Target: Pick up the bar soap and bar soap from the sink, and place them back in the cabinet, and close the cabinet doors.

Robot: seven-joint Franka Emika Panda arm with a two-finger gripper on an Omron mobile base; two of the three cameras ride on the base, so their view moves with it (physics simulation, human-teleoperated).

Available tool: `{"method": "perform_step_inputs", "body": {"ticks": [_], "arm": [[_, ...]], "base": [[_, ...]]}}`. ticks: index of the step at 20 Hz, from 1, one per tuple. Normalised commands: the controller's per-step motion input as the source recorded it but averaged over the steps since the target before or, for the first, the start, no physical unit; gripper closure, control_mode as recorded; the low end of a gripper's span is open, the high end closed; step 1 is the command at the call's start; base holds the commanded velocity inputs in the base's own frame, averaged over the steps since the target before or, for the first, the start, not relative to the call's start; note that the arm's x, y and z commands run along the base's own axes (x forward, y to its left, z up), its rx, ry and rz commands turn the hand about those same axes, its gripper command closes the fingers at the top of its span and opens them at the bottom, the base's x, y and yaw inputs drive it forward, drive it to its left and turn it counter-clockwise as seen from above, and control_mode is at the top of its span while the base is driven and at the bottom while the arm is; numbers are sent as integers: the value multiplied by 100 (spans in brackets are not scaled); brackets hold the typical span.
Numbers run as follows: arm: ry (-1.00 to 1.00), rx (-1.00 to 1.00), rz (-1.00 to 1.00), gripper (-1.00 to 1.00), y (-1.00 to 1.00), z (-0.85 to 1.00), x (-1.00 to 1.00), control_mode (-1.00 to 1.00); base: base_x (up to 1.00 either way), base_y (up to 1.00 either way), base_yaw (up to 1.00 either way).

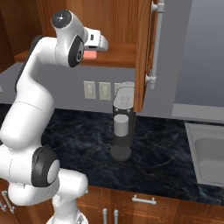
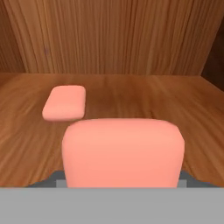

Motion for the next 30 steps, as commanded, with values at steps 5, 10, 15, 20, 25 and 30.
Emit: {"method": "perform_step_inputs", "body": {"ticks": [5,10,15,20,25,30], "arm": [[0,0,0,100,0,-4,38,-100],[0,0,0,100,0,-6,40,-100],[0,0,0,100,0,-7,34,-100],[1,0,0,100,0,-11,25,-100],[2,0,0,100,0,-10,21,-100],[0,0,0,100,0,-8,19,-100]], "base": [[0,0,0],[0,0,0],[0,0,0],[0,0,0],[0,0,0],[0,0,0]]}}
